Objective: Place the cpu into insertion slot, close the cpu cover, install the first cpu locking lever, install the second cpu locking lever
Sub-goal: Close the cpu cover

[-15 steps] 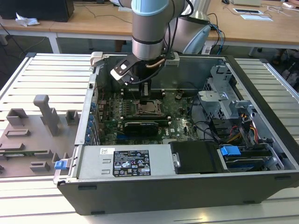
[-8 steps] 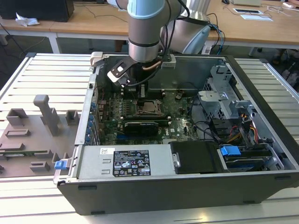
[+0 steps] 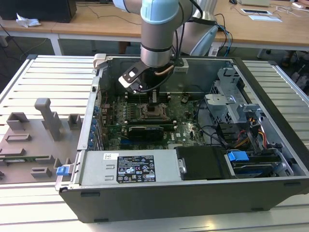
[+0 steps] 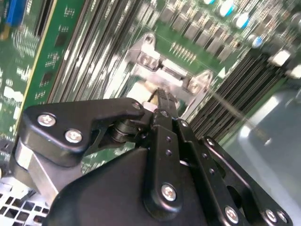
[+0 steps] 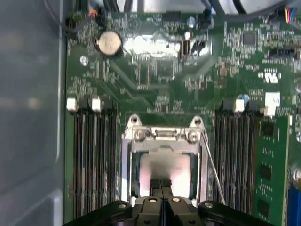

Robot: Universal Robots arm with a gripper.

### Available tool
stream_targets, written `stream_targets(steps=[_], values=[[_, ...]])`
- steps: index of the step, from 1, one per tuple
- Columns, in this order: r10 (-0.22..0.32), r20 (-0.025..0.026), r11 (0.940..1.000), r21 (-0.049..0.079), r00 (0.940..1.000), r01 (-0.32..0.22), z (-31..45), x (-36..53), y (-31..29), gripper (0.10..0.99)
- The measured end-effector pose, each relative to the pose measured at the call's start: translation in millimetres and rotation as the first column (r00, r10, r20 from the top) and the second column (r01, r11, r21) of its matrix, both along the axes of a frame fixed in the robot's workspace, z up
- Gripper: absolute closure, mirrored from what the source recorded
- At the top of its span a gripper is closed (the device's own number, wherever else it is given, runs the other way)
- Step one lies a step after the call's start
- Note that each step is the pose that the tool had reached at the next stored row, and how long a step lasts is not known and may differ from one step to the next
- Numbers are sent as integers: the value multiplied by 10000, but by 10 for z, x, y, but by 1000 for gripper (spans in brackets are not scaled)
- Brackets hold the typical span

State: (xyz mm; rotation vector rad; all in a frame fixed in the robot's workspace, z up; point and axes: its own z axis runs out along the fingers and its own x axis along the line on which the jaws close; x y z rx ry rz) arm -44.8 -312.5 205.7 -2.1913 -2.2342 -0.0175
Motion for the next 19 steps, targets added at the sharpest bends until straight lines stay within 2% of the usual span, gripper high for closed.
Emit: stream_targets(steps=[2,3,5,9,19], values=[[-1,-4,10000,1,10000,1,4,62,0,980],[1,-5,10000,0,10000,-1,33,74,0,980],[-1,-4,10000,-8,10000,1,163,75,0,980],[0,-5,10000,-19,10000,0,301,75,0,980],[0,-5,10000,-31,10000,0,522,75,0,980]])
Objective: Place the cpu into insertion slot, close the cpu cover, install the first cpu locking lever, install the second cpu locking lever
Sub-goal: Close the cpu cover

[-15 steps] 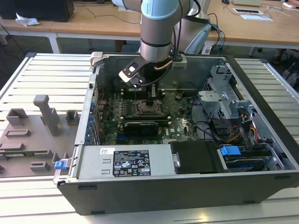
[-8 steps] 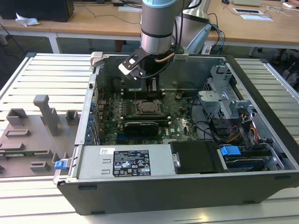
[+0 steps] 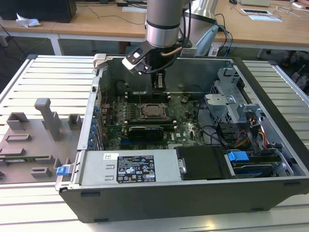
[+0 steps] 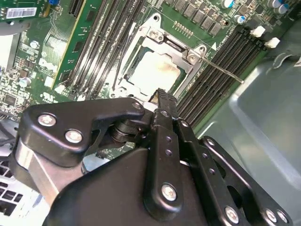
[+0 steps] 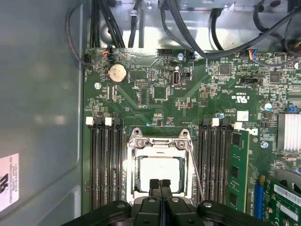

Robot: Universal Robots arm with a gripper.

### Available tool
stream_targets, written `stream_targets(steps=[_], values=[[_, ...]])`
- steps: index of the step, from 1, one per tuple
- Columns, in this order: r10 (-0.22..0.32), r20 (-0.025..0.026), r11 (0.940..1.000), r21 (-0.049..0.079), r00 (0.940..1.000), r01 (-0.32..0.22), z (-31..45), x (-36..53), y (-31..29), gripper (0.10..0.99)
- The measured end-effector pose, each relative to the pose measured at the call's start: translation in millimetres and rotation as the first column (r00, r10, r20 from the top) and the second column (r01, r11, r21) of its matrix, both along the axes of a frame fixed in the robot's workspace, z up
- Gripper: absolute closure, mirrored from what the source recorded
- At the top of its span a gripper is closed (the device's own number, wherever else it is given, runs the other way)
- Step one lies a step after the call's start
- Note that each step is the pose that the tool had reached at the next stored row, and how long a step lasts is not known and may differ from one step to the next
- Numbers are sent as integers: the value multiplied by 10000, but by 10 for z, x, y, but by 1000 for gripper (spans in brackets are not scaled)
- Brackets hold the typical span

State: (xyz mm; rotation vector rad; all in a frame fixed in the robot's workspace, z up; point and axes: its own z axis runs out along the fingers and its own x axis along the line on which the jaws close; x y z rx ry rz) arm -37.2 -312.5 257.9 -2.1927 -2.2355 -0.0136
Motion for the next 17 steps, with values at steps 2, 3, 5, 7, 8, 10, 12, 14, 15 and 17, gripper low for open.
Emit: stream_targets(steps=[2,3,5,7,8,10,12,14,15,17], values=[[0,0,10000,-2,10000,0,57,0,0,980],[0,0,10000,-3,10000,0,87,0,0,980],[-1,0,10000,-3,10000,1,129,0,0,980],[-1,0,10000,-3,10000,1,184,0,0,980],[0,0,10000,-2,10000,0,217,0,0,980],[-1,0,10000,-2,10000,1,252,0,0,980],[-1,0,10000,-3,10000,1,284,0,0,980],[0,1,10000,-1,10000,0,300,0,0,980],[0,1,10000,0,10000,0,299,0,0,980],[0,1,10000,-1,10000,0,300,0,0,980]])
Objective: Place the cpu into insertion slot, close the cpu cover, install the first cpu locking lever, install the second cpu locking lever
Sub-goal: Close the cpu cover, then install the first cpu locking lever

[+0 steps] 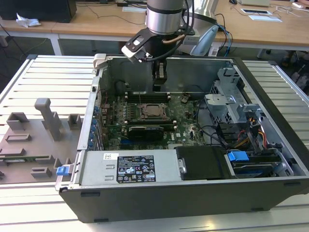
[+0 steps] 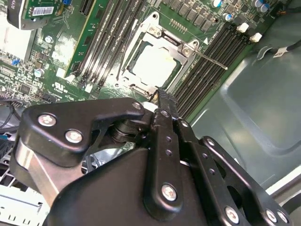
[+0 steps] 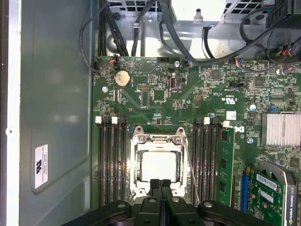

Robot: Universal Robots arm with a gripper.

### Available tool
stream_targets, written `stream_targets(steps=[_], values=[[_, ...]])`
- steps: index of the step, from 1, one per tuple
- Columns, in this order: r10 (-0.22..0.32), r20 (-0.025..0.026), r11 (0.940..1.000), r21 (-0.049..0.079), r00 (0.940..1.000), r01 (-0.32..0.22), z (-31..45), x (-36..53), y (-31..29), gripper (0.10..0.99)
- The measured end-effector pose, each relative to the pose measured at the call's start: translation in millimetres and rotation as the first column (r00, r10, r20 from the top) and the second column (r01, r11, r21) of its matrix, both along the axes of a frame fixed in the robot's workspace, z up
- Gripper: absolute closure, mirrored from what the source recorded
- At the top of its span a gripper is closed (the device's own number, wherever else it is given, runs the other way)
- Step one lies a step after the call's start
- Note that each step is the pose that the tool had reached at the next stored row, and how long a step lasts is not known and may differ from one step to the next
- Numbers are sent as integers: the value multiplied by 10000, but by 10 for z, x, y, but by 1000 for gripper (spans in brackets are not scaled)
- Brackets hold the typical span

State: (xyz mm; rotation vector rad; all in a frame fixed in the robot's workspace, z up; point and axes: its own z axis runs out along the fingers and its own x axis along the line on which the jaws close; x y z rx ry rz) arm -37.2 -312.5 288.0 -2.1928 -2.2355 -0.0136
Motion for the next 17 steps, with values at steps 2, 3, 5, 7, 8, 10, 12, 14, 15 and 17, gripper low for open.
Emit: stream_targets(steps=[2,3,5,7,8,10,12,14,15,17], values=[[0,0,10000,-1,10000,0,1,0,0,980],[0,-1,10000,-1,10000,0,1,0,0,980],[0,0,10000,-1,10000,0,1,0,0,980],[0,-1,10000,-1,10000,0,1,0,0,980],[0,-1,10000,-1,10000,0,1,0,0,980],[0,0,10000,-1,10000,0,2,0,0,980],[0,-1,10000,-1,10000,0,2,0,0,980],[27,-1,10000,-1,10000,-27,2,0,0,980],[137,-1,9999,-1,9999,-137,2,0,0,980],[361,-1,9993,-2,9993,-361,2,0,0,980]])
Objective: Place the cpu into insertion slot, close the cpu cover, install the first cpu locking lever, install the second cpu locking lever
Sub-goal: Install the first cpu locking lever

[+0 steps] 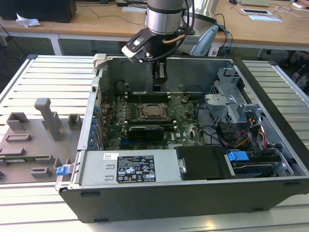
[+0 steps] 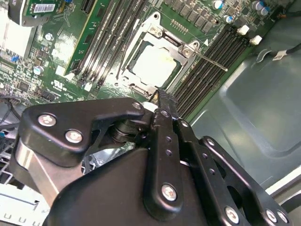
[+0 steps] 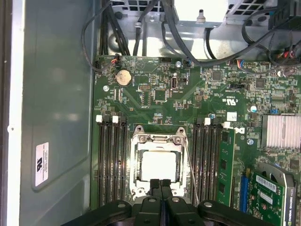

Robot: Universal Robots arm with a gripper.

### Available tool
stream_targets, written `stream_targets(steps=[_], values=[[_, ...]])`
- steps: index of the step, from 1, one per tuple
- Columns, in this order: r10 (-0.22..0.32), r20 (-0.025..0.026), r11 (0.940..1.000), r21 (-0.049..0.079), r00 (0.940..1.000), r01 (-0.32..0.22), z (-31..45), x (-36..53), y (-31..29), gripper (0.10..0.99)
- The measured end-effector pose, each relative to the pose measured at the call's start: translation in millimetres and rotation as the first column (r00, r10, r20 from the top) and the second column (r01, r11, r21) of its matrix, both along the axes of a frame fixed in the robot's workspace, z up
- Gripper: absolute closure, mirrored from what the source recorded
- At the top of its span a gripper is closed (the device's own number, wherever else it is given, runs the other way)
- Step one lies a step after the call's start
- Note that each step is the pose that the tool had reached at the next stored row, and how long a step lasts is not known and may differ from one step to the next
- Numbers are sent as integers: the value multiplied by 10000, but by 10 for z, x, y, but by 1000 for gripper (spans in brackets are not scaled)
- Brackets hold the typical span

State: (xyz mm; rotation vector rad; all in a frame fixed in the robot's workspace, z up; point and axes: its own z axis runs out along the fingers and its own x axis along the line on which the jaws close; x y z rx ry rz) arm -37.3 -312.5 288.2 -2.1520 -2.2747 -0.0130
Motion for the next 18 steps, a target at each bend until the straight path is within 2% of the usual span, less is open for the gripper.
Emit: stream_targets(steps=[2,5,7,10,12,13,14,16,18], values=[[382,0,9993,0,9993,-382,0,0,0,980],[1067,0,9943,0,9943,-1067,0,0,0,980],[1866,0,9824,1,9824,-1866,0,0,0,980],[2894,0,9572,0,9572,-2894,0,0,0,980],[3207,0,9472,0,9472,-3207,0,0,0,980],[3390,0,9408,1,9408,-3390,0,0,0,980],[3636,0,9316,1,9316,-3636,0,0,0,980],[3858,0,9226,1,9226,-3858,0,0,0,980],[4133,0,9106,0,9106,-4133,0,0,0,980]])
